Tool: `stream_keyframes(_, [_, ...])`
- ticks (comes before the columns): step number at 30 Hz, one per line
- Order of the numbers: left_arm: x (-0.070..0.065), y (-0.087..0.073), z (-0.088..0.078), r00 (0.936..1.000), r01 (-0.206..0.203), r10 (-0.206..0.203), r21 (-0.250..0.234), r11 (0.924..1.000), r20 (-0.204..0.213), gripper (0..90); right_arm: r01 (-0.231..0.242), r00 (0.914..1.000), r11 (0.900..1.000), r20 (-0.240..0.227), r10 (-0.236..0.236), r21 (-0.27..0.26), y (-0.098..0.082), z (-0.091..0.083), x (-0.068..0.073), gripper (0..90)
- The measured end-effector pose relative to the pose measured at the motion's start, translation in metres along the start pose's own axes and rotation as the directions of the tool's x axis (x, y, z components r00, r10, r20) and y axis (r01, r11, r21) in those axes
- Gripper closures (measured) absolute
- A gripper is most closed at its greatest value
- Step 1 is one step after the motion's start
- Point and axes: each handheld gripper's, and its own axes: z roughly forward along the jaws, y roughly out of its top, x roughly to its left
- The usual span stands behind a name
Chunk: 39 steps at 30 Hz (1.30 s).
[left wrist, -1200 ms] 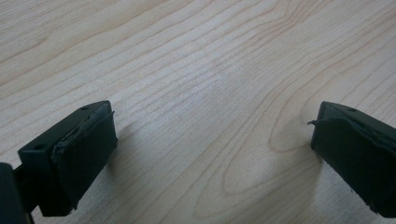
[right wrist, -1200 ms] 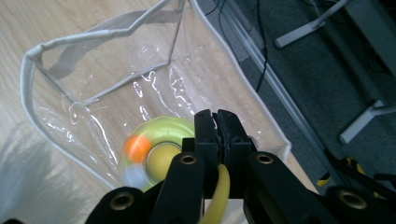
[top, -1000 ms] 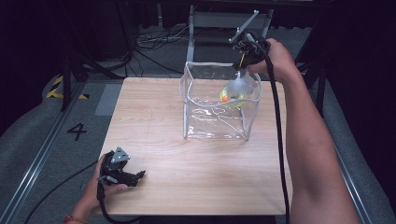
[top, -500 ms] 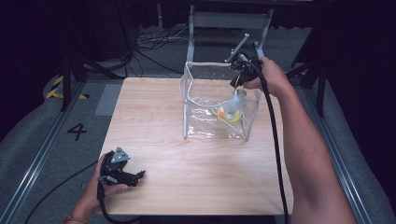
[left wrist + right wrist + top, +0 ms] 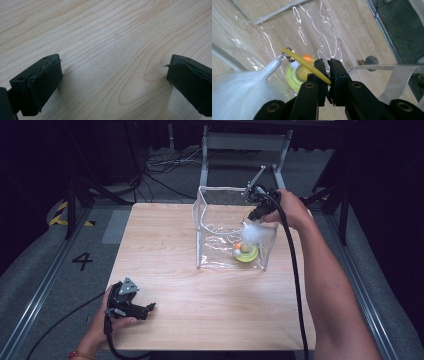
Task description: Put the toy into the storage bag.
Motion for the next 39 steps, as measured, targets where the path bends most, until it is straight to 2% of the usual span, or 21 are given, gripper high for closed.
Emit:
stream_keyframes(6, [0.000,0.000,0.000,1.0000,-0.001,0.001,0.002,1.0000,0.000,0.5,-0.013,0.9998,1.000,0.013,0.013,-0.015,-0.003,-0.002,-0.001,78.5])
stream_keyframes(9, [0.000,0.000,0.000,1.0000,-0.003,0.003,0.003,1.0000,0.000,0.5,-0.018,0.9993,0.999,0.032,0.019,-0.030,-0.004,-0.007,-0.001,70.4])
stream_keyframes(18, [0.000,0.000,0.000,1.0000,0.002,-0.002,0.004,1.0000,0.002,0.5,-0.021,0.9972,0.998,0.071,0.025,-0.060,-0.008,-0.018,0.002,61.1])
stream_keyframes(21, [0.000,0.000,0.000,1.0000,0.000,0.000,0.003,1.0000,0.001,0.5,-0.027,0.9974,0.995,0.064,0.034,-0.094,-0.010,-0.023,0.004,57.9])
stream_keyframes(32, [0.000,0.000,0.000,1.0000,0.000,0.000,0.003,1.0000,-0.001,0.5,-0.034,0.9938,0.989,0.100,0.049,-0.145,-0.017,-0.043,0.013,43.6])
stream_keyframes(39, [0.000,0.000,0.000,1.0000,-0.002,0.002,0.004,1.0000,0.000,0.5,-0.035,0.9905,0.981,0.124,0.059,-0.190,-0.028,-0.053,0.023,40.2])
